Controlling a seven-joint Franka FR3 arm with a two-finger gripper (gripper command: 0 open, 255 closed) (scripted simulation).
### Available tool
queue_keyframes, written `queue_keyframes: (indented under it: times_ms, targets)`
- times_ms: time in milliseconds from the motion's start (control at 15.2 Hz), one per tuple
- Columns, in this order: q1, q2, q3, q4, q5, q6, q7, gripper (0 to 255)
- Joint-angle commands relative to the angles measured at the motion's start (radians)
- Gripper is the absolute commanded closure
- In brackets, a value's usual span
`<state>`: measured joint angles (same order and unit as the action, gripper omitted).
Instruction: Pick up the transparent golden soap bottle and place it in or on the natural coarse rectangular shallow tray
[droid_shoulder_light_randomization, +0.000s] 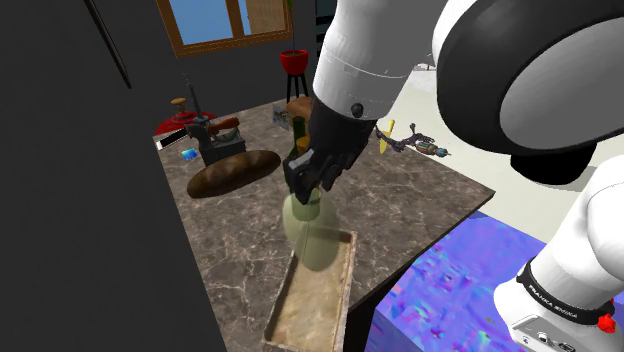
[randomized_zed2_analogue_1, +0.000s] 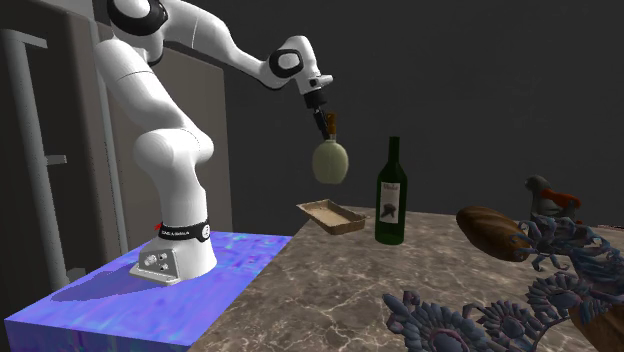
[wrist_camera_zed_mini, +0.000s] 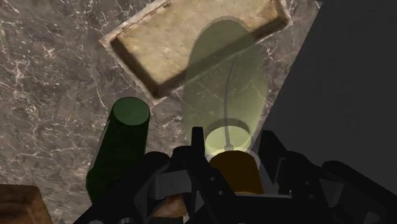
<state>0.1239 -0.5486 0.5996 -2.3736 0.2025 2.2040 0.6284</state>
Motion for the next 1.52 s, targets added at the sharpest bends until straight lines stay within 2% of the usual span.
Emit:
queue_keyframes:
  times_ms: [0,1056,1452]
  targets:
    - [0.001,0.004,0.007,-0.024,0.002,0.029,0.002,255]
    - [-0.02,0.093,0.088,-0.178,-0.004,0.27,0.041,255]
    - [-0.02,0.093,0.088,-0.178,-0.004,0.27,0.041,255]
